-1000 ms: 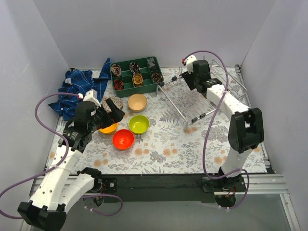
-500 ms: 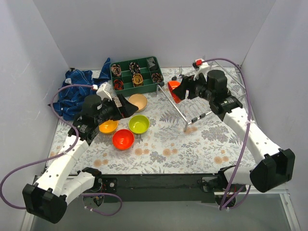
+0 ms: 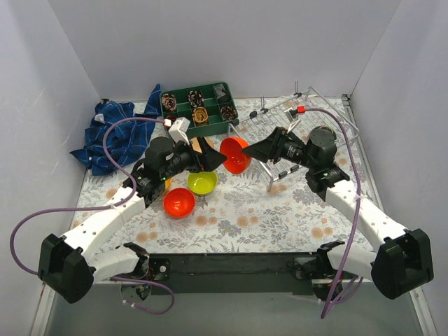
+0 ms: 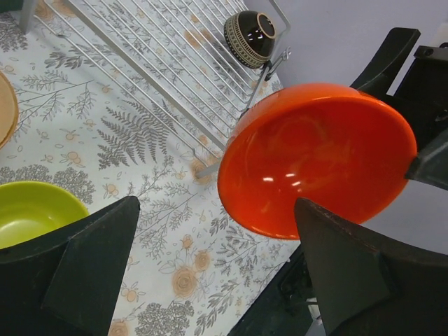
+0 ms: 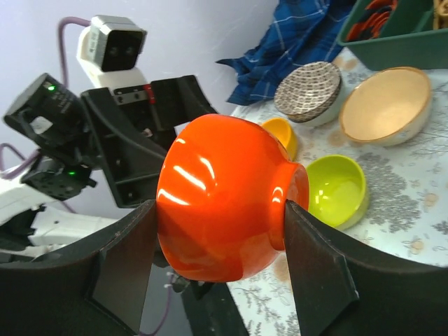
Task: Unload the bowls from the dish rack
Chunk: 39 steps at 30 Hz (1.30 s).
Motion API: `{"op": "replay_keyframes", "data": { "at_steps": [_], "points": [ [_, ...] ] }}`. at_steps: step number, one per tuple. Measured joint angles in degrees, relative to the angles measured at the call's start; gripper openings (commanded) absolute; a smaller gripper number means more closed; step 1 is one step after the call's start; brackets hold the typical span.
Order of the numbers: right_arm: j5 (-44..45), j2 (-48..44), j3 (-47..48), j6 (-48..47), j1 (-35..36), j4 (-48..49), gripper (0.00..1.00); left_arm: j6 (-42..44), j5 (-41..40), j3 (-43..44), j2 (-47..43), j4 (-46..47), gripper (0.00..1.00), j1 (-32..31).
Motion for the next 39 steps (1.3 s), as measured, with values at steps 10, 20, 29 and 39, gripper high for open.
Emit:
{"op": "replay_keyframes", "data": {
  "at_steps": [10, 20, 29, 39],
  "points": [
    [-3.0, -0.3, -4.2, 10.1, 0.1, 11.9, 0.38, -2.6, -3.4, -1.5, 2.8, 4.5, 0.27, -3.4],
    [-3.7, 1.8, -5.6, 10.8, 0.8, 13.9, 0.96, -2.3, -6.0, -1.8, 1.8, 3.1, 0.00, -4.2],
    [3.3, 1.7, 0.4, -7.5, 0.0, -7.5, 0.99, -2.8, -22.2, 1.7, -3.6, -21.2, 0.00, -4.0],
    [22.1, 1.7, 7.9, -28.0, -0.1, -30.9, 0.99, -20.2, -33.7, 2.8, -4.5, -49.9, 0.00, -3.8]
  ]
}}
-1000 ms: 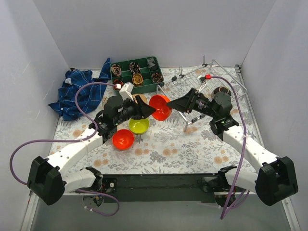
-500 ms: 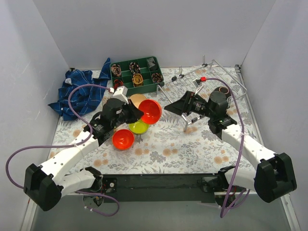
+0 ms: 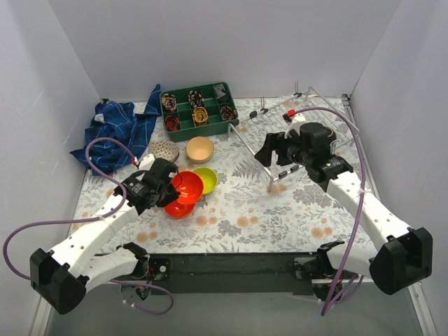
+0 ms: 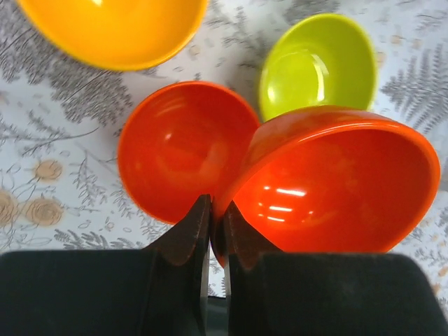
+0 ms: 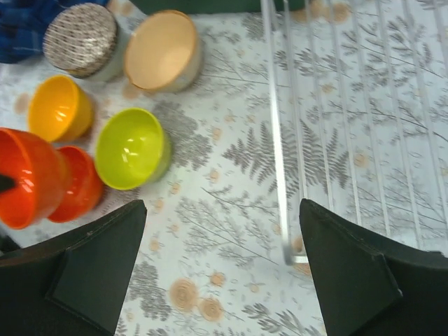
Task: Unload the bowls from the dish rack
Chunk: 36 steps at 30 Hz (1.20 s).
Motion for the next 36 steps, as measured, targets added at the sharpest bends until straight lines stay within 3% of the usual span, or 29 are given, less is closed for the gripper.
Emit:
{"op": "replay_keyframes", "data": {
  "at_steps": [8, 12, 13, 14, 16, 17, 21, 36],
  "points": [
    [8.6, 2.3, 1.5, -8.2, 0.0, -7.3, 0.98, -9.2, -2.1, -9.6, -2.4, -4.5, 0.01, 0.0],
    [11.0, 3.4, 1.6, -10.9, 0.0, -8.9, 0.99, -11.4, -3.0, -11.5, -2.8, -4.6, 0.31, 0.1],
    [11.8, 3.8, 1.6, -11.5, 0.0, -9.2, 0.99, -11.7, -3.0, -11.7, -3.0, -4.5, 0.35, 0.1],
    [12.4, 4.2, 1.6, -12.1, 0.0, -9.6, 0.99, -12.0, -3.2, -11.9, -3.4, -4.3, 0.47, 0.1],
    [14.6, 5.3, 1.9, -13.5, 0.0, -10.5, 0.99, -12.3, -3.4, -12.2, -4.4, -4.2, 0.55, 0.1],
    [15.7, 5.9, 2.1, -14.1, 0.0, -10.8, 0.99, -12.3, -3.5, -12.2, -4.9, -4.0, 0.67, 0.1],
    [22.5, 9.1, 5.0, -17.6, -0.2, -12.7, 0.98, -11.9, -4.0, -12.1, -6.8, -3.0, 0.96, 0.1],
    [48.1, 31.1, 22.2, -29.6, -7.9, -13.2, 0.99, 0.7, -2.0, -1.3, -13.0, 1.9, 0.98, 0.2]
  ]
}}
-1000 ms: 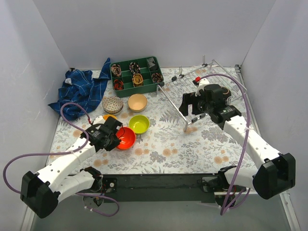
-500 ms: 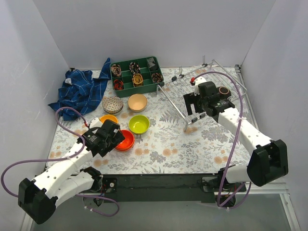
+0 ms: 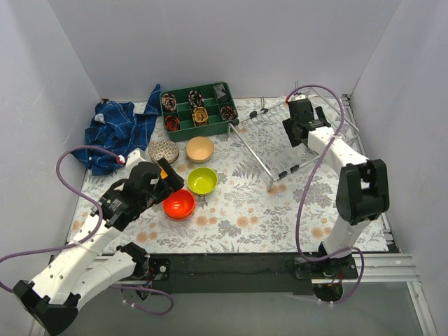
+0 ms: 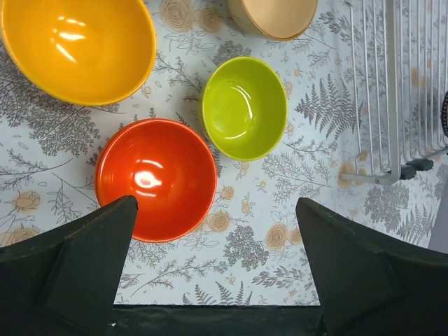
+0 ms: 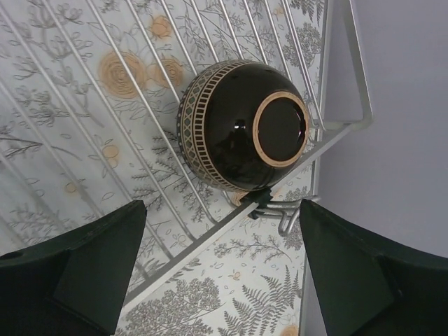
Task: Unload the bowls from the dish rack
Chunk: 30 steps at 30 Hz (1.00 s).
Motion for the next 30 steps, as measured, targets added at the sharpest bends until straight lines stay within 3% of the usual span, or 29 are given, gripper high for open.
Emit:
{"op": "replay_keyframes", "data": {
  "at_steps": [13, 30],
  "points": [
    [4.5, 14.2, 7.2, -2.1, -4.5, 0.8, 0.99, 6.9, 3.8, 0.7, 1.2, 2.8, 0.98, 0.1],
    [3.1, 16.9, 9.2, -4.7, -5.2, 4.3, 0.99, 10.7, 5.4, 0.7, 3.0, 4.8, 0.98, 0.1]
  ]
}}
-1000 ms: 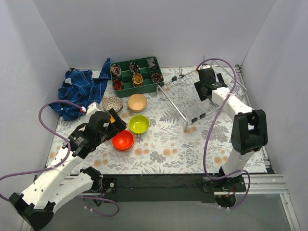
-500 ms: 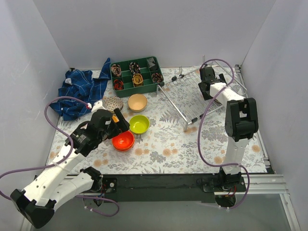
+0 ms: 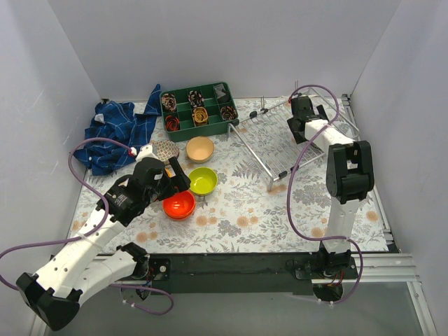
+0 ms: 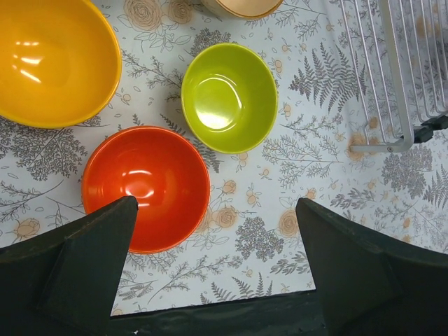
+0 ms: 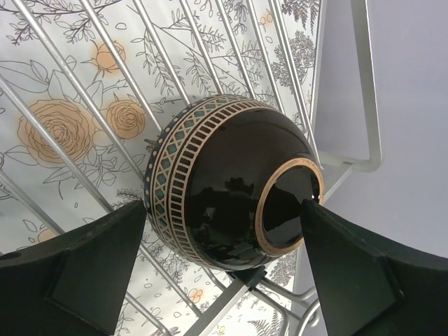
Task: Unload the bowls from the dish rack
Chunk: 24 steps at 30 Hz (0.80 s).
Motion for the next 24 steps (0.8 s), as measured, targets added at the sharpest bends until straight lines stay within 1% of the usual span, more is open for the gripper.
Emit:
{"op": "replay_keyframes", "data": {
  "at_steps": [10, 15, 20, 23, 24],
  "points": [
    [3.5, 2.0, -0.3, -3.1, 0.5, 2.6, 0.99, 0.3, 0.4, 0.0, 0.0, 0.5, 0.98, 0.0],
    [8.2, 3.7, -0.8, -4.8, 1.9, 4.9, 0.98, 0.3, 0.4, 0.0, 0.0, 0.3, 0.98, 0.0],
    [11.9, 4.6, -1.4, -5.4, 3.0, 6.8, 0.92, 0.2, 0.3, 0.0, -0.5, -0.4, 0.98, 0.0],
    [13.3, 4.6, -1.9, -5.5, 3.5, 7.5, 0.86, -0.2, 0.3, 0.0, -1.3, -0.7, 0.98, 0.0],
    [13.7, 4.6, -1.9, -5.5, 3.7, 7.5, 0.82, -0.2, 0.3, 0.0, -1.6, -0.8, 0.98, 0.0]
  ]
}}
